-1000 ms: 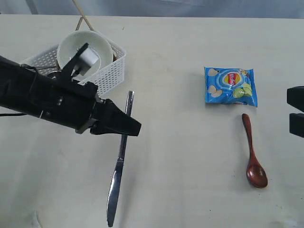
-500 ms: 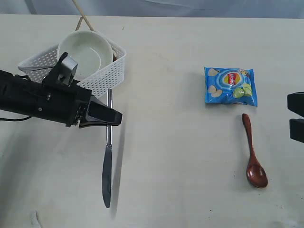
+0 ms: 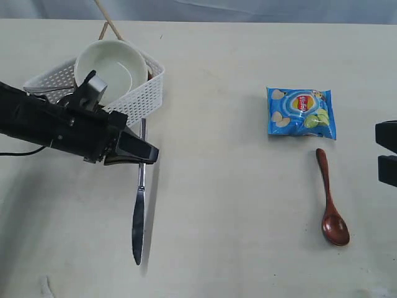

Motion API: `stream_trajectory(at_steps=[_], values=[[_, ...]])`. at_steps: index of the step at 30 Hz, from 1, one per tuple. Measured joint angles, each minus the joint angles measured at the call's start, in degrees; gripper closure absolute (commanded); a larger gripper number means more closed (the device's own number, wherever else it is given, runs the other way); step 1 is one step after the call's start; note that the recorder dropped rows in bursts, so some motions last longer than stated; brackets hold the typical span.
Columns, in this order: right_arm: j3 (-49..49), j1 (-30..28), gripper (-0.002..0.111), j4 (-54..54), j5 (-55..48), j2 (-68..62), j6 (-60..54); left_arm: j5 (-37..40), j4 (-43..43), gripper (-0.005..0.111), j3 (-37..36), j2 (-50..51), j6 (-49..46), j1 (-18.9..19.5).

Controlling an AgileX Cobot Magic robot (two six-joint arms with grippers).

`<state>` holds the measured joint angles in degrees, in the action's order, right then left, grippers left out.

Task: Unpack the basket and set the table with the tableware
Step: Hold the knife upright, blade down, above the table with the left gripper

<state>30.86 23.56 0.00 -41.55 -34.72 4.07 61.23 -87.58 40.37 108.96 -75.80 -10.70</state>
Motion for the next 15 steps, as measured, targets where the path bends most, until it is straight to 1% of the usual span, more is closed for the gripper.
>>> stream_trajectory(at_steps=[3,7,15], values=[[0.00,0.00,0.109,0.00,0.00,0.00,0.00,-0.12,0.71,0.107,0.00,0.00,0.38,0.00],[0.00,0.00,0.109,0.00,0.00,0.00,0.00,-1.99,4.40,0.107,0.05,0.00,2.32,0.00],[0.00,0.00,0.109,0.00,0.00,0.00,0.00,-2.89,4.78,0.107,0.15,-0.11,3.71,0.00]])
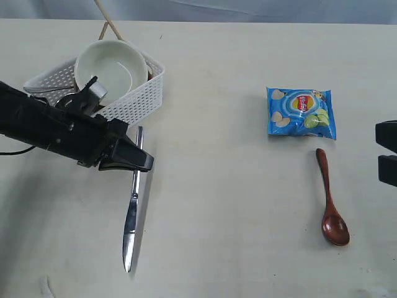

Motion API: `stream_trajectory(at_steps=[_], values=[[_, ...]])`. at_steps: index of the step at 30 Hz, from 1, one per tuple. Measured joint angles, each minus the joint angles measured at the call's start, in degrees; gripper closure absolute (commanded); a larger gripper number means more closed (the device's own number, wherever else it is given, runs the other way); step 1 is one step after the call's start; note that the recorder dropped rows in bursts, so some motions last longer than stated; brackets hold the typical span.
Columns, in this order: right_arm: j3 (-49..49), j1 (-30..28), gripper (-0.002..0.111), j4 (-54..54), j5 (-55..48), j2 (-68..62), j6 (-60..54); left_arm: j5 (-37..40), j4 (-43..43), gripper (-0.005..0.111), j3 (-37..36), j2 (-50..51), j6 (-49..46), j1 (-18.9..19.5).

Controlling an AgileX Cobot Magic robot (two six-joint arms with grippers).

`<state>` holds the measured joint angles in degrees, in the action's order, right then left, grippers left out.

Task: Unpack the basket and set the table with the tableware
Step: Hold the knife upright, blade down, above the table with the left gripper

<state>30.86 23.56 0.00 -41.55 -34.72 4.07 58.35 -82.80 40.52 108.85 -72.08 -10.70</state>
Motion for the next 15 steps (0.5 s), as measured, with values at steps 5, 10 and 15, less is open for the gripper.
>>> stream_trajectory(at_steps=[5,10,15], values=[[0.00,0.00,0.109,0.00,0.00,0.00,0.00,0.50,1.18,0.107,0.13,-0.12,1.64,0.00],[0.00,0.00,0.109,0.00,0.00,0.00,0.00,0.38,2.43,0.107,0.25,-0.37,2.94,0.00],[0.00,0.00,0.109,0.00,0.00,0.00,0.00,-1.31,4.12,0.107,0.47,-0.74,4.32,0.00]])
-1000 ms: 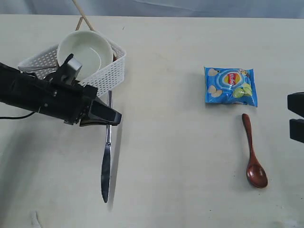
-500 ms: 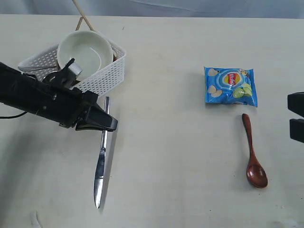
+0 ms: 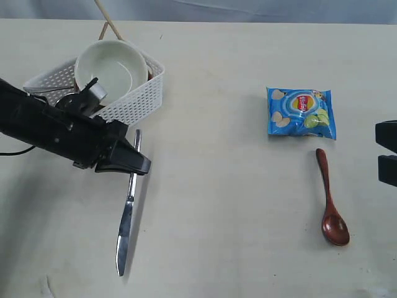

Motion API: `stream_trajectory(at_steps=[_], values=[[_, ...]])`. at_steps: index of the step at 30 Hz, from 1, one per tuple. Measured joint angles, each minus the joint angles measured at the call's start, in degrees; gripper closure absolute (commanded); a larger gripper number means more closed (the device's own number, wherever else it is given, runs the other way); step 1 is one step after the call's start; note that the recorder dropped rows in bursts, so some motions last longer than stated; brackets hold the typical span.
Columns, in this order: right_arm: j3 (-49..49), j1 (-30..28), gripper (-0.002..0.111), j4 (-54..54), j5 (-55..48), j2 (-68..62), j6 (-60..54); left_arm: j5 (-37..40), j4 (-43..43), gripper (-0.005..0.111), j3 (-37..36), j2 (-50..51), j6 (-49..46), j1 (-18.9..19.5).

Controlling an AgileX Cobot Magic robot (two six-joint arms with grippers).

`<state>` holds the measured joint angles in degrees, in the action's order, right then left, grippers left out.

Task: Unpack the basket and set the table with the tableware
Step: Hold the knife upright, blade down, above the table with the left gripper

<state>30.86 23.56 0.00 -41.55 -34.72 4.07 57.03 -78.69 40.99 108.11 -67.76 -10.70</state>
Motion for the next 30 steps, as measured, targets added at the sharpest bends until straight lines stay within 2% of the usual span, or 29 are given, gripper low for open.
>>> stream_trajectory(at_steps=[22,30], values=[[0.00,0.00,0.109,0.00,0.00,0.00,0.00,-0.08,0.81,0.107,0.13,0.50,0.12,0.00],[0.00,0.00,0.109,0.00,0.00,0.00,0.00,-3.21,1.74,0.107,-2.84,-4.57,2.76,0.00]])
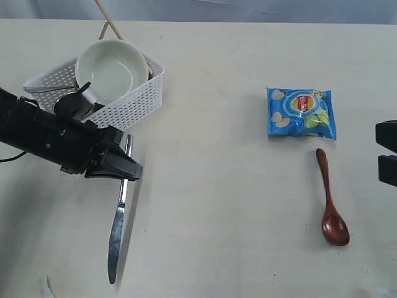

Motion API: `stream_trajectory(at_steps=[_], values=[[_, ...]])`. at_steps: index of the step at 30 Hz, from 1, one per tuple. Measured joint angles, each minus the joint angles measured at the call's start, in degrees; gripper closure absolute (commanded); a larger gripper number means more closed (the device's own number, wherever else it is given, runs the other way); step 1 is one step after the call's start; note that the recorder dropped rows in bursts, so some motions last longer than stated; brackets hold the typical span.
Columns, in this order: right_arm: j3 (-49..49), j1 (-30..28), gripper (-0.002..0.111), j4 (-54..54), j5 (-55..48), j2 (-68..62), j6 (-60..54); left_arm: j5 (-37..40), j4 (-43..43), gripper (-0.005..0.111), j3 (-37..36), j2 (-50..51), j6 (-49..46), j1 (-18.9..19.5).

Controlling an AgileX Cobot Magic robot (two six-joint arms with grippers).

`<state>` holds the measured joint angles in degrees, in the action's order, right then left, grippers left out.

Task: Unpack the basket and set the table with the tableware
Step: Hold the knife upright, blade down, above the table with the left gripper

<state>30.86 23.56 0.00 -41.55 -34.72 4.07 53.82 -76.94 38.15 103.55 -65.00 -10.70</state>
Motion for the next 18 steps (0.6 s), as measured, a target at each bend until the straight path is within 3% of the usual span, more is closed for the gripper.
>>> stream_trajectory(at_steps=[10,18], values=[[0.00,0.00,0.109,0.00,0.00,0.00,-0.10,0.71,-0.41,0.107,-1.23,-3.66,1.08,0.00],[0.00,0.00,0.109,0.00,0.00,0.00,-0.10,-4.19,-0.66,0.107,-4.76,-3.66,-0.21,0.00]])
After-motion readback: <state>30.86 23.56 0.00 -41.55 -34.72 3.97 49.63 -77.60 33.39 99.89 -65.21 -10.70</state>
